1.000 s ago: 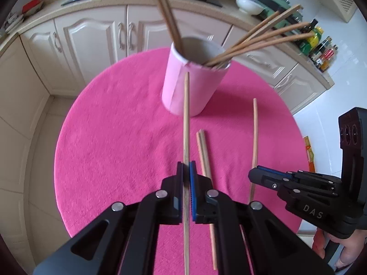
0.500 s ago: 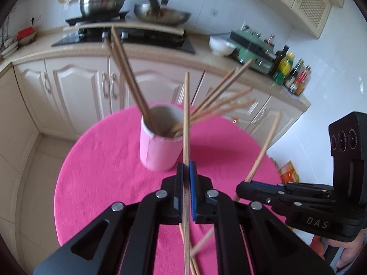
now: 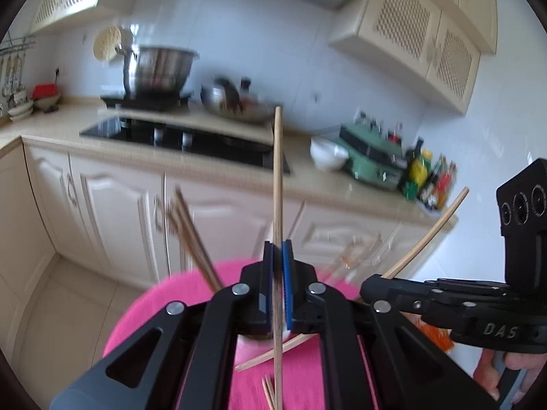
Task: Organize utensils
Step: 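Lift both chopsticks over the pink cup and open both tools to drop them in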
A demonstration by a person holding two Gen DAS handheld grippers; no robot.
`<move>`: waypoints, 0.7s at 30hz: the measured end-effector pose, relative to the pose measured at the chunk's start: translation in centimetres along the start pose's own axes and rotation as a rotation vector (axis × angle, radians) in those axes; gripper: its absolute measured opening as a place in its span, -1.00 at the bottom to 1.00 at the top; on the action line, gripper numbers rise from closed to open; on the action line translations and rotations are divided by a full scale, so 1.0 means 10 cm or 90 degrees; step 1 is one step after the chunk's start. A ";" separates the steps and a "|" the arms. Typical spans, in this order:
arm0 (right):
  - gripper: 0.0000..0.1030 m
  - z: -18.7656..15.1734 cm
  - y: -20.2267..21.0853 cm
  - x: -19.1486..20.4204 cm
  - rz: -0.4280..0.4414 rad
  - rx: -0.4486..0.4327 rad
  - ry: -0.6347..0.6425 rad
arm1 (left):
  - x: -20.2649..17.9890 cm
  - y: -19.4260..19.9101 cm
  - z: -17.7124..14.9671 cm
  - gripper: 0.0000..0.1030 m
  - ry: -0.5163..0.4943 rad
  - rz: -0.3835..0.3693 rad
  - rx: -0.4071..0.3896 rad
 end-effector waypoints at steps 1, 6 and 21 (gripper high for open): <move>-0.88 0.09 -0.01 0.01 -0.003 -0.006 0.008 | 0.00 -0.02 0.05 -0.90 0.002 0.001 -0.009; -0.88 0.48 -0.08 -0.03 -0.023 -0.030 0.050 | 0.06 -0.19 0.36 -0.90 0.001 0.015 -0.085; -0.88 0.28 -0.48 -0.41 -0.084 0.022 0.096 | 0.19 -0.67 -0.01 -0.90 -0.023 0.047 -0.116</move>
Point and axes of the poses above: each gripper's, at about its wrist camera, not at the fingertips, and y roughly against the way its jaws point, x to its left, z to its top, the point moved 9 cm from there along -y, roughly the way its jaws point, and after that the axes turned 12 degrees about -x, right-handed, at the moved point
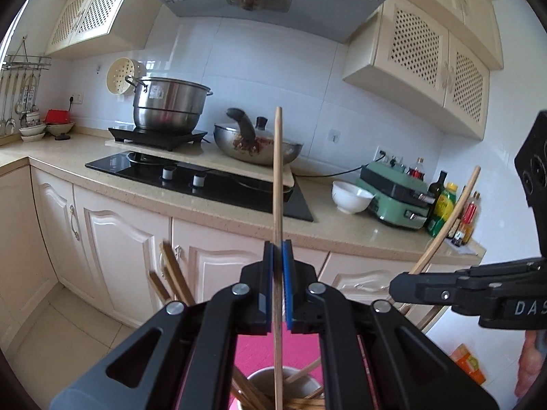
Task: Organize utensils
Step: 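Lift both chopsticks over the pink cup and open both tools to drop them in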
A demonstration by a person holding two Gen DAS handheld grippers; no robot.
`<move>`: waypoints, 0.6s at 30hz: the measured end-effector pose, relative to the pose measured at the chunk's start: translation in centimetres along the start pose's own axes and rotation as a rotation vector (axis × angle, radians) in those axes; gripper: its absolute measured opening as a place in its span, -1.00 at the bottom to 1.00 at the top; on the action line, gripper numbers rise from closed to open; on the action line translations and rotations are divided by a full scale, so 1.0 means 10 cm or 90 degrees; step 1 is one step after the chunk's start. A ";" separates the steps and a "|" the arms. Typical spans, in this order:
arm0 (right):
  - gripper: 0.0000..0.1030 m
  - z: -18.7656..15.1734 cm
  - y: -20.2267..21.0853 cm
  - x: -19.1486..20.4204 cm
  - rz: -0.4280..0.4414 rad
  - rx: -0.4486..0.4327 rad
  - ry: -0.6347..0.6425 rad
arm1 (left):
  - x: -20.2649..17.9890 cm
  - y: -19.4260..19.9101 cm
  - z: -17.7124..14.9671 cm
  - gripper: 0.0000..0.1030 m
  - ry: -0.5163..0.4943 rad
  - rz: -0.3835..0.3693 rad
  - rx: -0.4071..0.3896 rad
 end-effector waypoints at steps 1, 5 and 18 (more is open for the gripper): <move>-0.88 -0.03 -0.02 -0.01 -0.001 0.004 0.002 | 0.01 0.00 -0.04 -0.90 0.001 0.001 0.003; -0.88 -0.13 -0.08 0.00 -0.003 0.023 0.011 | 0.04 -0.01 -0.19 -0.90 -0.003 0.006 0.017; -0.87 -0.36 -0.20 0.04 -0.014 0.066 0.023 | 0.12 0.20 -0.59 -0.38 0.047 0.012 0.141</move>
Point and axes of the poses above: each gripper's, at about its wrist camera, not at the fingertips, and y roughly against the way its jaws point, x to its left, z to its top, the point moved 9 cm from there along -y, roughly the way its jaws point, and after that the axes turned 12 degrees about -x, right-handed, at the moved point
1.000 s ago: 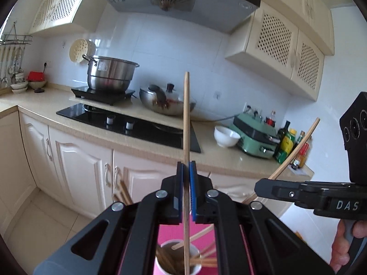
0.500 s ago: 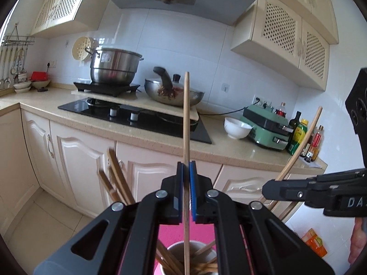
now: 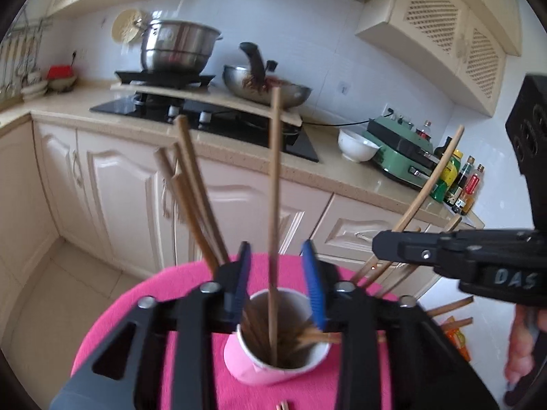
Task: Organize utensils
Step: 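Lift both chopsticks over the pink cup and open both tools to drop them in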
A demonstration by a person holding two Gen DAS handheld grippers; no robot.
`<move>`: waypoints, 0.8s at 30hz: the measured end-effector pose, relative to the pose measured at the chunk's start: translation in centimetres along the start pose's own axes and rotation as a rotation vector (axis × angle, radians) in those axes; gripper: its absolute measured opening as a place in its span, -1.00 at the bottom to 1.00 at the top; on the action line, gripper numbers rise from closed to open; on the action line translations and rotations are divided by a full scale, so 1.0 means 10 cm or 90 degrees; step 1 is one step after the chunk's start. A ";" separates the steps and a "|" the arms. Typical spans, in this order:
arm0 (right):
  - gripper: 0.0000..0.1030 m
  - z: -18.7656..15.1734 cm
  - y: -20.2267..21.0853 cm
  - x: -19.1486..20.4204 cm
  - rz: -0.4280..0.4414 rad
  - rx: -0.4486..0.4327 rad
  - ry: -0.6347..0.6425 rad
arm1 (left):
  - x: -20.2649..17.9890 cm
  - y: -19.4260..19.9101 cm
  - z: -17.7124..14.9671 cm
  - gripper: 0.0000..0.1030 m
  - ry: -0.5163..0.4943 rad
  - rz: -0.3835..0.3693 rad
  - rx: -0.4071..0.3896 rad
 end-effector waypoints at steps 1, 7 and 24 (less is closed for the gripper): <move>-0.87 -0.02 -0.01 0.01 -0.002 0.002 0.000 | 0.01 0.02 -0.01 -0.38 0.006 0.000 0.007; -0.86 -0.15 -0.08 0.05 -0.010 0.023 -0.001 | 0.06 0.19 -0.06 -0.30 0.001 0.021 0.037; -0.31 -0.14 0.11 0.24 -0.032 0.020 -0.007 | 0.16 0.84 0.14 -0.06 -0.006 0.064 0.052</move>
Point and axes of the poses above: each gripper's, at about its wrist camera, not at the fingertips, and y roughly against the way its jaws point, x to its left, z to its top, the point moved 9 cm from there along -y, roughly the way its jaws point, and after that the axes turned 12 degrees about -x, right-handed, at the moved point
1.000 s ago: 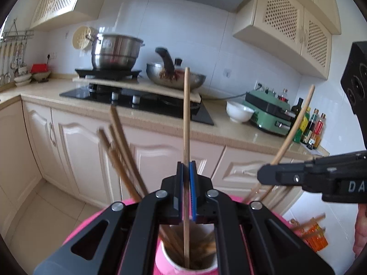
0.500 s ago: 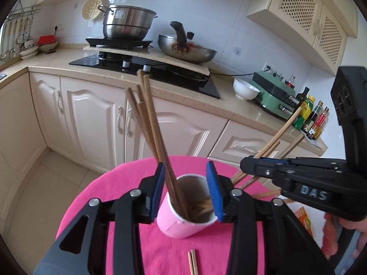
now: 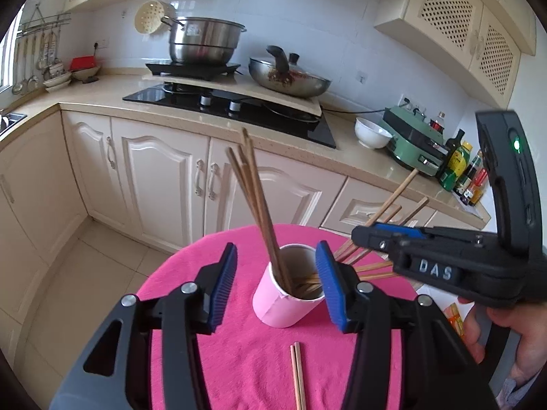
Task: Organize utensils
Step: 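Lower both tools to the last chopsticks and grasp one chopstick each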
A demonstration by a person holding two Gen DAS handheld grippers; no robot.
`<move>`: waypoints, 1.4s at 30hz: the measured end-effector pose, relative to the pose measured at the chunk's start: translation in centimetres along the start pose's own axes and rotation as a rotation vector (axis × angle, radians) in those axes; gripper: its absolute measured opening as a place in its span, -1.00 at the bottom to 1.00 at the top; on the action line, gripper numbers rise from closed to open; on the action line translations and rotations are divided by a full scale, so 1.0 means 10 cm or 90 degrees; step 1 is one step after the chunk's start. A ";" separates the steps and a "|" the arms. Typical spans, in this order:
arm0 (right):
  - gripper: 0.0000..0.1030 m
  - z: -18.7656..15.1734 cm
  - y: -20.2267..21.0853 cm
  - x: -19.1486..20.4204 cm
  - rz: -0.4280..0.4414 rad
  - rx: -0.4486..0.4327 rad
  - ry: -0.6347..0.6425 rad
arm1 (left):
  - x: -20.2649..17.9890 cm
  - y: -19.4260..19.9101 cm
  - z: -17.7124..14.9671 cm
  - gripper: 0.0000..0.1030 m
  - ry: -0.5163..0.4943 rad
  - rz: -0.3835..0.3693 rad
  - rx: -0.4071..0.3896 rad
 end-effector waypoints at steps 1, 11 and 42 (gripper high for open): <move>-0.10 0.00 0.02 0.03 0.003 -0.002 0.002 | 0.02 0.03 0.01 -0.05 0.001 0.003 0.000; 0.15 0.10 0.35 0.09 -0.002 -0.041 0.008 | 0.11 0.23 -0.05 -0.03 0.010 0.030 0.016; 0.23 -1.71 0.90 -0.72 -0.085 0.069 -0.192 | -0.06 -0.07 -2.11 -0.03 -0.012 0.031 0.339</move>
Point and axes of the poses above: each gripper's, at about its wrist camera, not at the fingertips, and y roughly against the way its jaws point, x to its left, z to its top, the point moved 9 cm from there along -y, roughly the way its jaws point, and after that the axes turned 12 degrees about -x, right-handed, at the moved point
